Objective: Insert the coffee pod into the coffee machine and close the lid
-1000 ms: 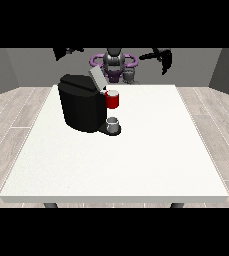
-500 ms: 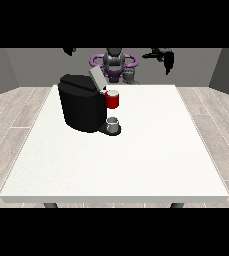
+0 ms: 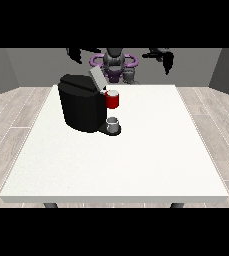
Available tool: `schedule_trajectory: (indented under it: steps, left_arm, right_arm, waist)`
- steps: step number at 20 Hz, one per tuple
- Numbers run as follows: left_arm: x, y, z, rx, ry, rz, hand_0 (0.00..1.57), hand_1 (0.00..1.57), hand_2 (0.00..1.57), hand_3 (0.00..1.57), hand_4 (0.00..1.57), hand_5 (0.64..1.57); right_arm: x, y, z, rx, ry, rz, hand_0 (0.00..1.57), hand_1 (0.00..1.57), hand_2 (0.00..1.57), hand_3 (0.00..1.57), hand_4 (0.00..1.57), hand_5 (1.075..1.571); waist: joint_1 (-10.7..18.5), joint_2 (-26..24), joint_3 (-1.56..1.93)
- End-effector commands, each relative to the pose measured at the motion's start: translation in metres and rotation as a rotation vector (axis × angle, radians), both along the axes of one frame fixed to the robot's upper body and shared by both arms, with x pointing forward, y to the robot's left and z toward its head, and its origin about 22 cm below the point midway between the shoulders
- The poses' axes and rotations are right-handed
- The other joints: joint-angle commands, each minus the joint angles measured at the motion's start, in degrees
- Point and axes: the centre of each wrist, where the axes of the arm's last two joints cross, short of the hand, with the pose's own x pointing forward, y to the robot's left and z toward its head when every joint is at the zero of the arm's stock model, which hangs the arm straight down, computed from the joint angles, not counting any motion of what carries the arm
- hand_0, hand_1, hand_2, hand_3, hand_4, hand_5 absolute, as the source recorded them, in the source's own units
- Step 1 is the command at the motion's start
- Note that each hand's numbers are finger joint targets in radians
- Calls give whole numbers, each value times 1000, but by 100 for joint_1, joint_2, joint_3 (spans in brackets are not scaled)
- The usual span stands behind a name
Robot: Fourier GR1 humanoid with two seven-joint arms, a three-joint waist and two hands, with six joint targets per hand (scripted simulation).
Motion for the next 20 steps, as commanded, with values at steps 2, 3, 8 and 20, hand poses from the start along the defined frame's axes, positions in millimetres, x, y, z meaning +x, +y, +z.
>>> schedule_trajectory:
  steps: [2,3,8,20]
  left_arm:
    - [-16,-2,4,-3,-17,12,0,0,0,0,0,1571]
    - [-24,12,0,-13,-19,14,0,0,0,0,0,1571]
    - [-19,12,30,11,-51,49,0,0,0,0,0,1571]
    - [-31,49,37,19,-91,130,0,0,0,0,0,1571]
  right_arm:
    - [24,7,19,9,10,-16,0,0,0,0,0,1571]
    - [7,3,-9,36,13,-7,0,0,0,0,0,1571]
    - [30,3,1,27,-4,18,0,0,0,0,0,1571]
    - [51,25,16,-26,-35,96,0,0,0,0,0,1571]
  waist:
    - [146,296,0]
    - [-35,331,1]
    - [-33,650,0]
    - [-328,892,-1]
